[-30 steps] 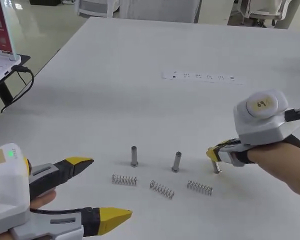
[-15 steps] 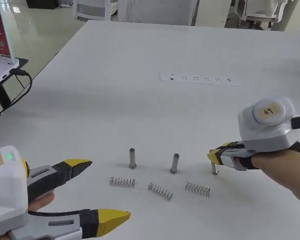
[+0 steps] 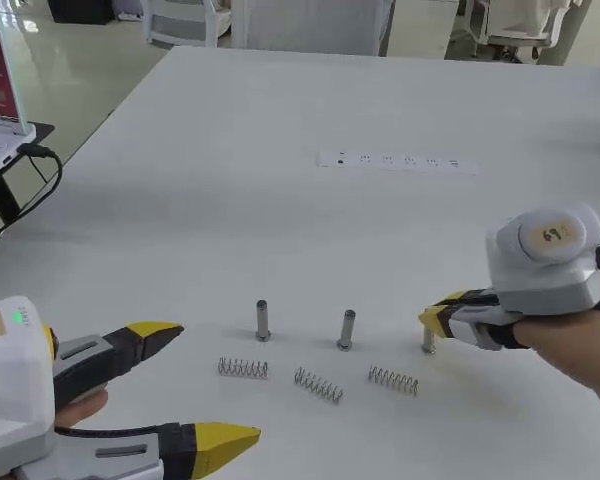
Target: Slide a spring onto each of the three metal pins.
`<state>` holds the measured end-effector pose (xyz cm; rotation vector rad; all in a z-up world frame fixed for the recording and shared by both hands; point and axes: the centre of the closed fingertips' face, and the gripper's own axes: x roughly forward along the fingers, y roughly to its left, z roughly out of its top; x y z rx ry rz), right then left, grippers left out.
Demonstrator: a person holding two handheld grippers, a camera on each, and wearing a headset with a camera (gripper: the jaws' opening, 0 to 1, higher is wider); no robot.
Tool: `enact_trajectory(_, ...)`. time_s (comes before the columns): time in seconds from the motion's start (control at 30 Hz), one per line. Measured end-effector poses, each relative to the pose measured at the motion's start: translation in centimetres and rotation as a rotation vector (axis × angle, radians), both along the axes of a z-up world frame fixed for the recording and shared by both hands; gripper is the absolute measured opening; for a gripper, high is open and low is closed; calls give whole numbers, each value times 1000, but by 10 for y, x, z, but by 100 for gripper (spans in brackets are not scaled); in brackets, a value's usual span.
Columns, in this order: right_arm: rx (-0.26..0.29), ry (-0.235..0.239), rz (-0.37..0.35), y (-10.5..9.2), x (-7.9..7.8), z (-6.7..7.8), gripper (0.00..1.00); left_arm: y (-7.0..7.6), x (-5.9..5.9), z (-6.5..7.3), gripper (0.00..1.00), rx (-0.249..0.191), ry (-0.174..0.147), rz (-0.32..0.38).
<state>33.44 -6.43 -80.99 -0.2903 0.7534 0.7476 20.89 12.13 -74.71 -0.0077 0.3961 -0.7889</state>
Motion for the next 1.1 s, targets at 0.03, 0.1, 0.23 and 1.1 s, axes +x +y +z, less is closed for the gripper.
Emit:
enact_trajectory(0.03, -4, -1, 1, -1, -1, 0, 6, 0, 0, 0, 74, 0, 0, 1)
enact_trajectory(0.1, -9, -2, 2, -2, -1, 0, 6, 0, -1, 0, 74, 0, 0, 1)
enact_trajectory(0.23, -13, -2, -2, -5, -2, 0, 6, 0, 0, 0, 74, 1, 0, -1)
enact_trajectory(1.1, -30, -2, -3, -10, -7, -3, 10, -1, -1, 1, 74, -1, -3, -1)
